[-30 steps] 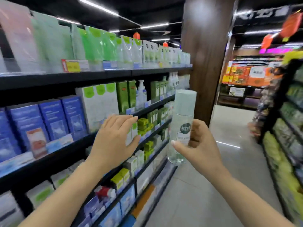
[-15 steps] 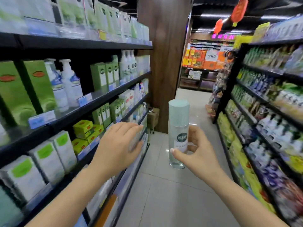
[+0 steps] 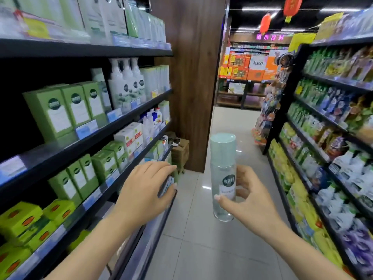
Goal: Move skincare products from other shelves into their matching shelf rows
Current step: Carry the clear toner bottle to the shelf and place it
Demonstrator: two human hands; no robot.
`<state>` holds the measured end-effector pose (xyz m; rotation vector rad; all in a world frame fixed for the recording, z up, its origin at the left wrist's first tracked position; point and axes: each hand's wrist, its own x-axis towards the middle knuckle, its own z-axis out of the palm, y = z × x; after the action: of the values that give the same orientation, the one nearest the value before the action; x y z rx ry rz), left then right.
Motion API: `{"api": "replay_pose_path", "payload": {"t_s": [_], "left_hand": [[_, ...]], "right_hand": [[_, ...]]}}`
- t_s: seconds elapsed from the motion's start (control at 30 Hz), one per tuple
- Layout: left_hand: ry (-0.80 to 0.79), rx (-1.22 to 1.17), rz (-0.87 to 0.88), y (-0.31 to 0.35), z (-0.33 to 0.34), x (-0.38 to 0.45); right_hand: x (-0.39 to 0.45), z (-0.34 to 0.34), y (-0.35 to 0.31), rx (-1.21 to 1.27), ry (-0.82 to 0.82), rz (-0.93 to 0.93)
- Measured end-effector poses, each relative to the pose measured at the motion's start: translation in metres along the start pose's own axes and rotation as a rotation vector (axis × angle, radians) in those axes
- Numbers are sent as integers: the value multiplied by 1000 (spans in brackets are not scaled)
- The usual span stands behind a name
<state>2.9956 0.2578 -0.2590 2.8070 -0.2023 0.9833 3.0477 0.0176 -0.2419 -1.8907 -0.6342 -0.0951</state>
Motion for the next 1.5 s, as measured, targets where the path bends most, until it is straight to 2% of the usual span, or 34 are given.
{"api": "replay_pose_path", "payload": {"t_s": [0.33, 0.57, 1.03, 1.23, 1.5], "left_hand": [[-4, 85, -114, -6, 105, 153], [-43, 141, -171, -30, 162, 222], [-2, 87, -260, -144, 297, 362], [-7, 154, -310, -189, 321, 401], [116, 333, -437, -217, 330, 432]], "right_hand": [[183, -68, 86, 87, -50, -82], [286, -82, 140, 120, -72, -79], [506, -45, 225, 43, -164, -168], [585, -19, 244, 71, -248, -206], [670, 17, 256, 224, -444, -313]]}}
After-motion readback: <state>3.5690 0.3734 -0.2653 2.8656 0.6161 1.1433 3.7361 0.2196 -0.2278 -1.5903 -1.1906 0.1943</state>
